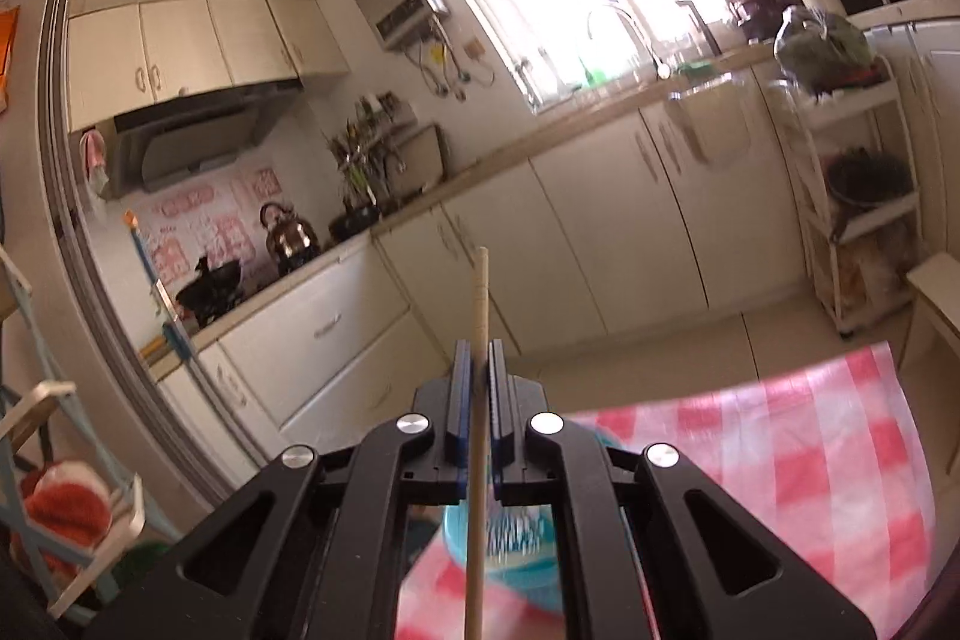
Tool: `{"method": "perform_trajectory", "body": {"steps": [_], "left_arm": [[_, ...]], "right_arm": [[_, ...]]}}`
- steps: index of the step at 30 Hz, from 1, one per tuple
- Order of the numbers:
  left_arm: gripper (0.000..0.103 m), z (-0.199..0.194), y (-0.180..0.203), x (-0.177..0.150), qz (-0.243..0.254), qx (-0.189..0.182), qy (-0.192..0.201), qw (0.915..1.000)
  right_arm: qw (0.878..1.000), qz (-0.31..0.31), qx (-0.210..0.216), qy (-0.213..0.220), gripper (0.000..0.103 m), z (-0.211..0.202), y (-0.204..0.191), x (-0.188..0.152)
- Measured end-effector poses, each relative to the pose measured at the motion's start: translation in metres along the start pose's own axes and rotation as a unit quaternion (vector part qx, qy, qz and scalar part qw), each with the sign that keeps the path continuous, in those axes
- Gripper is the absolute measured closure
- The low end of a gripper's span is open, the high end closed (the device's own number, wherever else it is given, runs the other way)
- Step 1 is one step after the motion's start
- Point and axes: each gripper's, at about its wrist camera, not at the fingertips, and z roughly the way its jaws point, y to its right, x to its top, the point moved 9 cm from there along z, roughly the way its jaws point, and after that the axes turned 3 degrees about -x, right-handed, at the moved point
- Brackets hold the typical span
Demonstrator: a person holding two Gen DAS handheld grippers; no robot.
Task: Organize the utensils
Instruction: 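Lift the stick with the right gripper and drop it into the blue basket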
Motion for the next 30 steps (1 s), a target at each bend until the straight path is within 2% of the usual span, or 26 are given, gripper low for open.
{"method": "perform_trajectory", "body": {"steps": [4, 8, 15, 19, 23, 27, 30], "left_arm": [[0.035, 0.005, -0.006, 0.000, -0.009, 0.001, -0.003, 1.0000], [0.035, 0.010, -0.015, 0.001, -0.022, 0.003, -0.009, 0.9997], [0.035, 0.016, -0.023, 0.001, -0.040, 0.003, -0.019, 0.9990], [0.035, 0.008, -0.019, 0.005, -0.035, 0.005, -0.009, 0.9993], [0.031, -0.005, -0.013, 0.011, -0.026, 0.013, 0.006, 0.9996], [0.030, -0.016, -0.009, 0.014, -0.018, 0.019, 0.013, 0.9996], [0.029, -0.024, -0.008, 0.014, -0.013, 0.024, 0.017, 0.9995]], "right_arm": [[1.000, -0.006, -0.016, -0.005, 0.097, 0.047, 0.010, 0.004], [0.998, -0.010, -0.035, -0.043, 0.097, 0.075, 0.023, -0.008], [0.994, -0.039, -0.051, -0.084, 0.097, 0.081, 0.034, -0.036], [0.991, -0.051, -0.052, -0.110, 0.097, 0.081, 0.036, -0.054], [0.991, -0.048, -0.056, -0.115, 0.095, 0.062, 0.038, -0.061], [0.993, -0.039, -0.058, -0.096, 0.089, 0.019, 0.038, -0.061], [0.993, -0.037, -0.068, -0.087, 0.079, -0.018, 0.039, -0.069]]}}
